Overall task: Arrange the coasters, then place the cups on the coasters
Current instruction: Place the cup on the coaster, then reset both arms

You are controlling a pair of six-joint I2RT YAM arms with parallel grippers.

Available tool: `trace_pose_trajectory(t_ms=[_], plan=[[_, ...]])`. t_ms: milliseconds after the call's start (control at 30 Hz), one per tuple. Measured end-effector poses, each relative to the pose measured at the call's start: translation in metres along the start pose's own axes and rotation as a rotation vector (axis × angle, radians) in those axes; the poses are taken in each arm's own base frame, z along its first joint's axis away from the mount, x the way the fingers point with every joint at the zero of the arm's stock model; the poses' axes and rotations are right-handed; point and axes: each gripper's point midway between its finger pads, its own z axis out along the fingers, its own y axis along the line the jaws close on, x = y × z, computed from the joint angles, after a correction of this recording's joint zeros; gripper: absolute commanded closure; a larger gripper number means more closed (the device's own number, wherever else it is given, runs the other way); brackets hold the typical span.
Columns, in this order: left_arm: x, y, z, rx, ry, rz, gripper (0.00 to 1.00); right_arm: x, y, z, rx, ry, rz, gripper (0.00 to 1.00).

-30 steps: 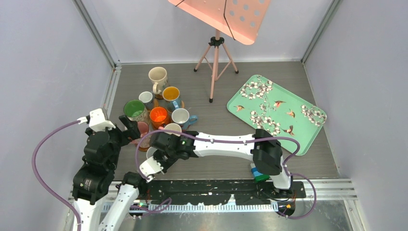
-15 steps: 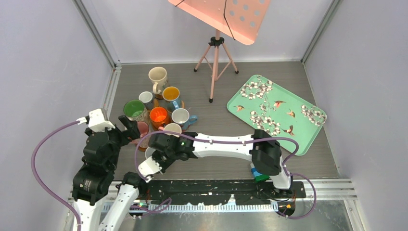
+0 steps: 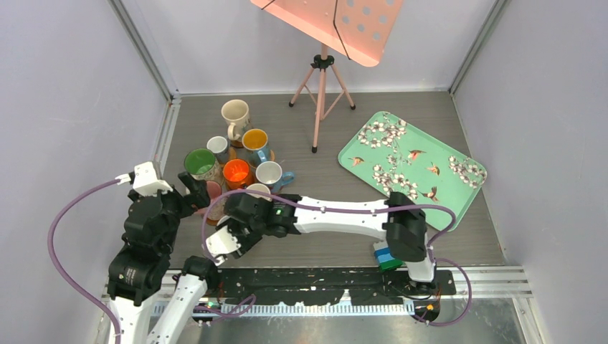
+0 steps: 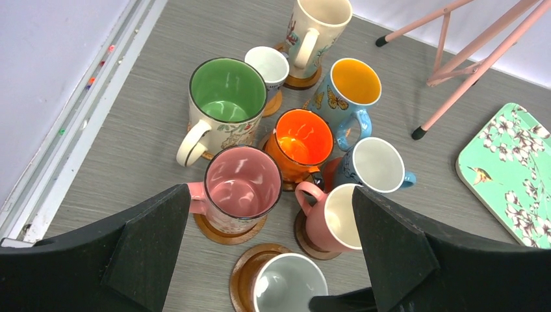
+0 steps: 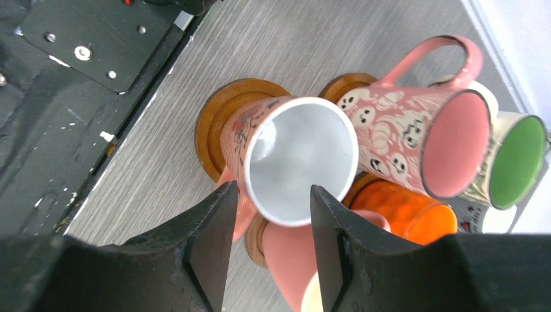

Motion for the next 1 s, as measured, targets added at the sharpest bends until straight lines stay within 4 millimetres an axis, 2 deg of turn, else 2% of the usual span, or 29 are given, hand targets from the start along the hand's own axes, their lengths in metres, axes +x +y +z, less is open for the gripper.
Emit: trace_pose_trajectory(t_ms=[133,300,400,533,667,767,867,967,1000], plan=[[-0.001,-0.004,-0.002,0.022,0.004,0.001,0.01,-0.011,-0.004,-0.034,0.056,-0.038,0.036,0.48],[-0.003,-0.017,-0.009,0.107,0.004,-0.008,0.01,-0.025,-0.012,-0.096,0.196,-0.105,0.178,0.49],[0.0,-0.03,-0.012,0.184,0.016,-0.011,0.01,-0.017,-0.011,-0.126,0.297,-0.106,0.35,0.5],[0.017,-0.052,-0.012,0.317,0.069,-0.002,0.01,0.008,-0.001,-0.137,0.401,-0.041,0.595,0.48],[0.052,-0.072,-0.007,0.447,0.166,0.01,0.01,0.048,0.025,-0.132,0.478,0.064,0.818,0.46],[0.076,-0.08,-0.005,0.512,0.236,0.002,0.01,0.076,0.043,-0.138,0.532,0.125,0.968,0.45],[0.091,-0.086,-0.007,0.562,0.278,-0.008,0.01,0.095,0.046,-0.161,0.616,0.135,1.117,0.44],[0.09,-0.093,-0.012,0.61,0.278,-0.018,0.01,0.114,0.036,-0.205,0.745,0.084,1.284,0.41],[0.089,-0.095,-0.013,0.621,0.275,-0.02,0.01,0.119,0.032,-0.224,0.798,0.05,1.344,0.37]])
